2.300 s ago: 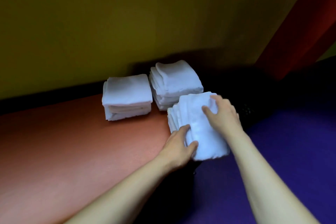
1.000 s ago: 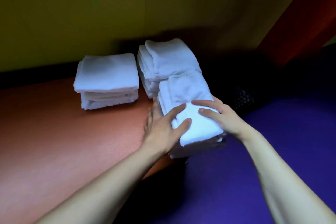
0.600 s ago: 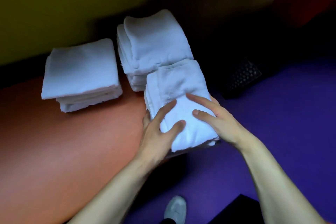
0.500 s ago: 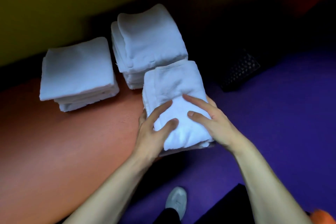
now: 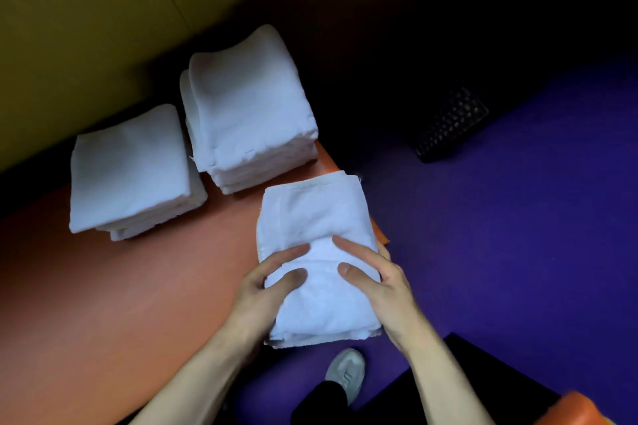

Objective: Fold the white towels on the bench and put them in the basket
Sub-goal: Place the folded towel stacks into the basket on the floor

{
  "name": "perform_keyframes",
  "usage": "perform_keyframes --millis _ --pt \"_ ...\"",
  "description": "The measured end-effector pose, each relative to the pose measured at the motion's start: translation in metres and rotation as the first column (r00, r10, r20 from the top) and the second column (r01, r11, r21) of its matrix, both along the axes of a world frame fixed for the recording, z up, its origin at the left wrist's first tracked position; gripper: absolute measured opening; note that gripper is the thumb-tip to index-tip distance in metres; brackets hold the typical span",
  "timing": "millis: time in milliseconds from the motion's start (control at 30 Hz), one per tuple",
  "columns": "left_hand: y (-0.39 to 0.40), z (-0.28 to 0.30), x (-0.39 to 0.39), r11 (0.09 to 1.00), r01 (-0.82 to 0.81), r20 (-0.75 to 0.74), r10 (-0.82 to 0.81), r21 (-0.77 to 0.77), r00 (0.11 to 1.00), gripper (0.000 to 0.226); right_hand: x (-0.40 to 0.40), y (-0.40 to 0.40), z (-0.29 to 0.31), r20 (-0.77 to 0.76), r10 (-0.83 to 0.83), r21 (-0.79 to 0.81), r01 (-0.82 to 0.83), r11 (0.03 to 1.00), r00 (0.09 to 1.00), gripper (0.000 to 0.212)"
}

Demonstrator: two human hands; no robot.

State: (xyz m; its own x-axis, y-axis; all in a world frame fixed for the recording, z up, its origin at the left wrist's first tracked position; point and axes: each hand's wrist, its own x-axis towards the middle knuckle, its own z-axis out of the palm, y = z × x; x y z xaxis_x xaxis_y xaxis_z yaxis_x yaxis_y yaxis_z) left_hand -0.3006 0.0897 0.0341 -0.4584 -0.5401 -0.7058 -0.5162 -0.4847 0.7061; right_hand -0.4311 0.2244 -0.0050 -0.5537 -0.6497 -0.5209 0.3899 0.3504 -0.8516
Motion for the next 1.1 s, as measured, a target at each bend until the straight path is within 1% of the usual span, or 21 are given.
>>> perform_keyframes --millis 100,167,333,467,567,633,700,800,900,1000,1100 --pt "0.006 0.016 -0.019 0.995 0.013 -0.022 -0.015 -0.094 1.000 0.038 -0.020 0.001 0.017 0.001 0.014 0.002 -0.014 1.000 1.000 0.038" --pt "0.012 0.032 -0.036 0.989 0.027 -0.034 -0.033 -0.148 0.999 0.042 -0.041 0.005 0.035 0.003 0.007 -0.026 -0.007 1.000 1.000 0.039" --pt "0.033 0.087 -0.101 0.943 0.121 -0.062 -0.147 -0.310 0.987 0.045 -0.109 0.032 0.097 -0.059 -0.050 -0.098 0.044 0.994 0.997 0.038" --pt "0.055 0.126 -0.159 0.881 0.155 -0.131 -0.235 -0.446 0.963 0.043 -0.167 0.053 0.136 -0.084 -0.088 -0.131 0.077 0.988 0.993 0.039" --pt "0.064 0.145 -0.202 0.818 0.179 -0.171 -0.319 -0.547 0.932 0.050 -0.212 0.063 0.156 -0.077 -0.098 -0.142 0.086 0.986 0.992 0.042" --pt "0.065 0.152 -0.233 0.788 0.164 -0.208 -0.347 -0.593 0.915 0.057 -0.245 0.064 0.164 -0.069 -0.095 -0.147 0.084 0.986 0.993 0.044" --pt "0.063 0.155 -0.266 0.772 0.151 -0.238 -0.366 -0.617 0.899 0.058 -0.279 0.061 0.168 -0.058 -0.103 -0.150 0.093 0.984 0.993 0.045" --pt "0.058 0.151 -0.319 0.761 0.159 -0.235 -0.381 -0.630 0.894 0.059 -0.328 0.058 0.166 -0.013 -0.128 -0.140 0.125 0.982 0.992 0.045" --pt "0.053 0.141 -0.373 0.791 0.163 -0.232 -0.359 -0.590 0.904 0.058 -0.381 0.054 0.158 0.012 -0.142 -0.113 0.143 0.983 0.990 0.040" --pt "0.054 0.126 -0.417 0.832 0.121 -0.247 -0.295 -0.542 0.923 0.052 -0.428 0.049 0.146 0.027 -0.088 -0.053 0.089 0.995 0.996 0.037" --pt "0.057 0.113 -0.454 0.867 0.074 -0.258 -0.226 -0.493 0.939 0.054 -0.468 0.044 0.135 0.038 -0.047 -0.018 0.048 0.999 0.998 0.038"
